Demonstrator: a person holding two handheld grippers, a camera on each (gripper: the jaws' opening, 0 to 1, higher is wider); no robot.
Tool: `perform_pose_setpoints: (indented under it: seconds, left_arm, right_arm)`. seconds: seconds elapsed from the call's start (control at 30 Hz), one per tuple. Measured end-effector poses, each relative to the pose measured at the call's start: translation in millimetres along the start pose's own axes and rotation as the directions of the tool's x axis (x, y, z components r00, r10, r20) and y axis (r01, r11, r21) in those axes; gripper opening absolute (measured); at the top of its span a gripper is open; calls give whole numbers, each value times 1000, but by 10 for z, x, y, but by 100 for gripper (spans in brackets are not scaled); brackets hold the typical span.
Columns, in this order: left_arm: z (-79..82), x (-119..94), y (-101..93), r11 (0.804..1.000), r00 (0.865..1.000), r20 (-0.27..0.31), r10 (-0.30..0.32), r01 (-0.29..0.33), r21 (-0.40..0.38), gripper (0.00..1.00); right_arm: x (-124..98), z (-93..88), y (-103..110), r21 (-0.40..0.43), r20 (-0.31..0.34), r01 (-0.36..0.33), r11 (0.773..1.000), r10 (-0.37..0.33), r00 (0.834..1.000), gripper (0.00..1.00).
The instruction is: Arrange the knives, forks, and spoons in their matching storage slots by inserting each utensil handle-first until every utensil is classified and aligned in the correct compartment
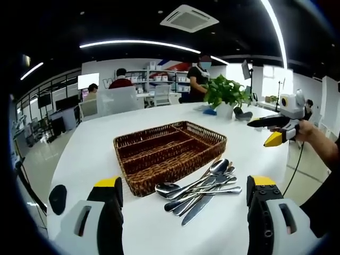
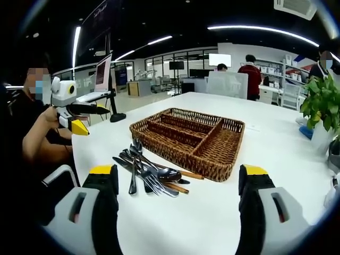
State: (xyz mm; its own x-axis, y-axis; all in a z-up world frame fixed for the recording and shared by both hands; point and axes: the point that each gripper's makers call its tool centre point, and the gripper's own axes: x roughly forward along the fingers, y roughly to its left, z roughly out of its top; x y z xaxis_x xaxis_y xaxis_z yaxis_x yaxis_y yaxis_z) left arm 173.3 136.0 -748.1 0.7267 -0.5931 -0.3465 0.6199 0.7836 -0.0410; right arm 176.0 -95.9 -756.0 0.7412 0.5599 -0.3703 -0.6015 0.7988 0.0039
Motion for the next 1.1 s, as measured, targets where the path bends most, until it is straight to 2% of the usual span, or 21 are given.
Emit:
perform_pose_setpoints:
  seconds: [0.33, 0.67, 1.1]
  left_arm:
    - [-27, -47, -75, 1000, 1000, 15, -4, 4, -12, 99]
    - [-66, -72, -95, 1000, 1000, 22, -5, 6, -19, 98]
    - [-35, -57, -134, 1000, 999, 35, -23, 23, -2, 98]
  right_arm:
    - [65, -45, -26, 16, 0, 8, 1000, -8, 1000, 93]
    - [202, -123, -8, 40, -12, -29, 999, 29, 999, 78]
    - [371, -240, -14, 118, -8, -99, 988, 100, 995, 52]
